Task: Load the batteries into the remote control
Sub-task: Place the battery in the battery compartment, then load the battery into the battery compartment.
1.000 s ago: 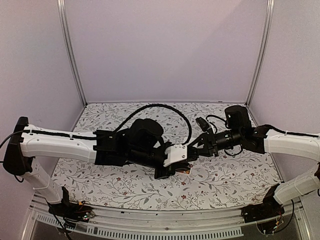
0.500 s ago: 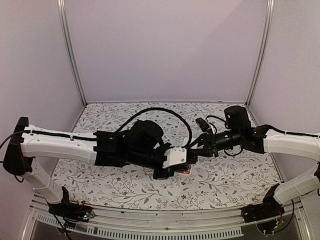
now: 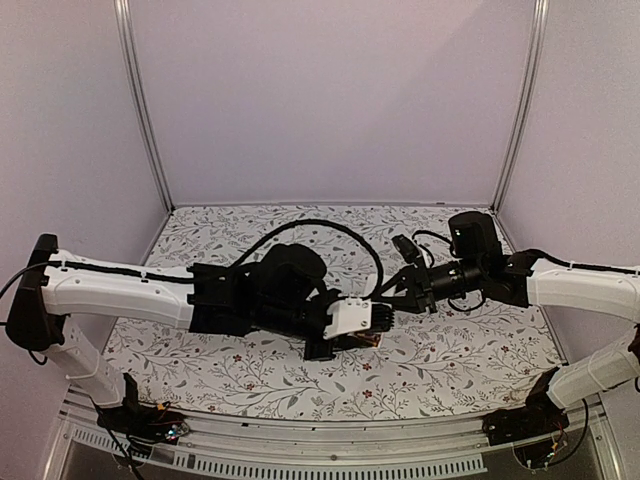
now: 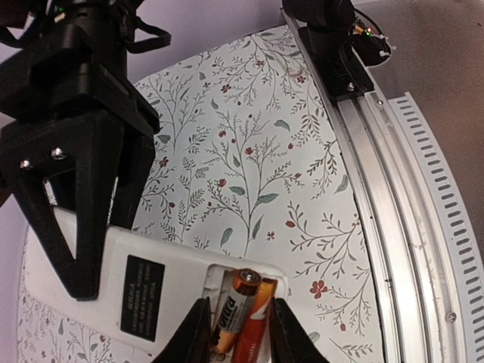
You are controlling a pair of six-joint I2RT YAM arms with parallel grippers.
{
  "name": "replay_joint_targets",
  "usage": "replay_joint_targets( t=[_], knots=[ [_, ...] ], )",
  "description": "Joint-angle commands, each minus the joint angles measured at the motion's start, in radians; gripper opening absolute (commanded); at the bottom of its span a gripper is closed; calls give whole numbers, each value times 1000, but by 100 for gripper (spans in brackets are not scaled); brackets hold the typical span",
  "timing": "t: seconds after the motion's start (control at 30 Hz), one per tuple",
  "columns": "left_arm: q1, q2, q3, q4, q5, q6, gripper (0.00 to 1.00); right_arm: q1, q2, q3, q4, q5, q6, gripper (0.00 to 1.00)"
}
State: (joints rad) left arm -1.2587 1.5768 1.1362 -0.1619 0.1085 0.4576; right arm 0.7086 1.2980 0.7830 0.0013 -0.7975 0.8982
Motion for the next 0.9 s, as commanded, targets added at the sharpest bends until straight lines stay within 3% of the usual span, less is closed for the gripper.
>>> replay_joint_targets(
  t=[0.0, 0.33, 0.47, 0.6, 0.77, 0.87],
  knots=[
    [1, -18, -28, -28, -17, -26, 35, 9, 4, -5, 35, -37, 18, 0],
    [1, -111, -59, 55, -58, -101, 70, 8, 13, -11, 40, -30, 15, 0],
    [2, -195, -102, 134, -154, -192, 99, 8, 17, -16, 46, -25, 13, 0],
    [41, -269, -137, 199, -268, -366, 100, 5, 21, -15, 66, -15, 13, 0],
    [142, -260, -99, 53, -104, -628, 100, -8, 14, -4, 98, -1, 20, 0],
    [158, -259, -114, 67, -44, -730, 100, -17, 8, 5, 110, 0, 23, 0]
  ],
)
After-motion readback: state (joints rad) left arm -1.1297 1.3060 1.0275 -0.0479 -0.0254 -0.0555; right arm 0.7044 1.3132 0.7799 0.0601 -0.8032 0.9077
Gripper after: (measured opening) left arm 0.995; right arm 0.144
